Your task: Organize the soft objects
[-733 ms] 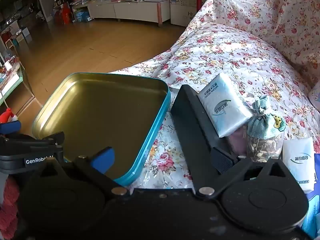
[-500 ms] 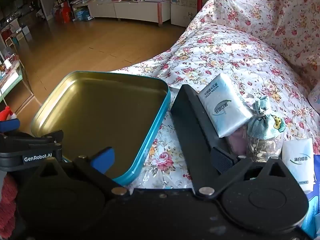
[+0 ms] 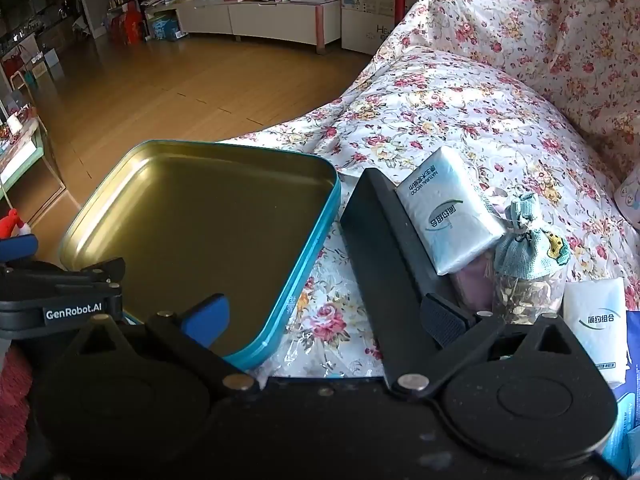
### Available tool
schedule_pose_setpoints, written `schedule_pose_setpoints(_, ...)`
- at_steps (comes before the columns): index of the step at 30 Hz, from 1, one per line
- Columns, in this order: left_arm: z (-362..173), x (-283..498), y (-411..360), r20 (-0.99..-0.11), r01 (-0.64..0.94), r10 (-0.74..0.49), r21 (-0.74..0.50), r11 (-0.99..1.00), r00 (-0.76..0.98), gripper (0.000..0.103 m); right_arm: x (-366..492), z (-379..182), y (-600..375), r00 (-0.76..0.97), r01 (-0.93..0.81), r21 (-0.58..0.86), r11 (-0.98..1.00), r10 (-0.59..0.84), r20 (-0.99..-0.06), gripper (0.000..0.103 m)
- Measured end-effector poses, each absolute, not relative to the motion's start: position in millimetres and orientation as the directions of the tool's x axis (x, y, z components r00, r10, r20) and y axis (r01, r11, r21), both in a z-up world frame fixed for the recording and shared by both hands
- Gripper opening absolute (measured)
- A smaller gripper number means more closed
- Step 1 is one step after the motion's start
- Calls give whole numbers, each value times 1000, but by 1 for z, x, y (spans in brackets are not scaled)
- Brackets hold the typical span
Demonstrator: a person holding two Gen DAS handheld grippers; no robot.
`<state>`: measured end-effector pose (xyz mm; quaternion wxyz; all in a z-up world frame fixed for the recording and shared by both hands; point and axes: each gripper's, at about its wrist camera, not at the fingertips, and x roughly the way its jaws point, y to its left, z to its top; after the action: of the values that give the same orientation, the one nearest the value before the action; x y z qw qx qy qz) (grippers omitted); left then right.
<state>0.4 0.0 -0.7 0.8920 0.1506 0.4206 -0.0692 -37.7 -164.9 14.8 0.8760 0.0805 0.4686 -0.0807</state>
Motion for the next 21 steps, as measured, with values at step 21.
schedule_pose_setpoints(21,-3,1,0,-775,254,3,211,944,632,99,-38,16,-162,545,208,45,977,-78,-835,103)
